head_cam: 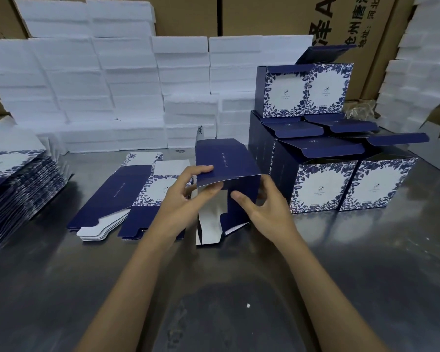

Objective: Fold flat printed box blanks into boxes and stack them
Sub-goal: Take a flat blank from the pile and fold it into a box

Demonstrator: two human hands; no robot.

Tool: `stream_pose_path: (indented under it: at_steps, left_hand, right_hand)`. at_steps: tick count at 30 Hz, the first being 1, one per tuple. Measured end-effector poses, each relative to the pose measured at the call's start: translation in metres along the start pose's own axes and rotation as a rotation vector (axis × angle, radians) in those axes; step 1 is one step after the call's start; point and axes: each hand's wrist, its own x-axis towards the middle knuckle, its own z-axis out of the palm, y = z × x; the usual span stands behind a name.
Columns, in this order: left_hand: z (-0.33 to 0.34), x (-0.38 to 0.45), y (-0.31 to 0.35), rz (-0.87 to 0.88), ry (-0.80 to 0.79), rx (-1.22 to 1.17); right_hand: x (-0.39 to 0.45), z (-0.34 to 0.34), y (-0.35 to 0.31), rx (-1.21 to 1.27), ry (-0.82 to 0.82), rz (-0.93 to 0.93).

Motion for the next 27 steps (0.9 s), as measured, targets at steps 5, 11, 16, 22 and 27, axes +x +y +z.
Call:
stream_pose_path:
  at_steps: [5, 11, 16, 22, 27]
  left_hand:
    - [0.002, 0.000, 0.000, 0.014, 0.041, -0.035]
    - [0.000, 0.002, -0.002, 0.144, 0.174, 0.062]
    - [0.000, 0.003, -0.005, 0.175, 0.147, 0.085]
    - [0.004, 0.008, -0.009, 0.156, 0.174, 0.057]
    - [0.007, 0.007, -0.012, 0.171, 0.188, 0.035]
  right_hand:
    - [0.000, -0.002, 0.000, -0.085, 0.016, -0.057]
    - [0.005, -0.018, 0.002, -0.206, -0.216, 0.050]
    - [0.007, -0.024, 0.014, -0.560, -0.288, 0.072]
    - [0.009, -0.017, 0.017, -0.548, -0.267, 0.034]
    - [0.009, -0.020, 0.013, -0.533, -0.261, 0.023]
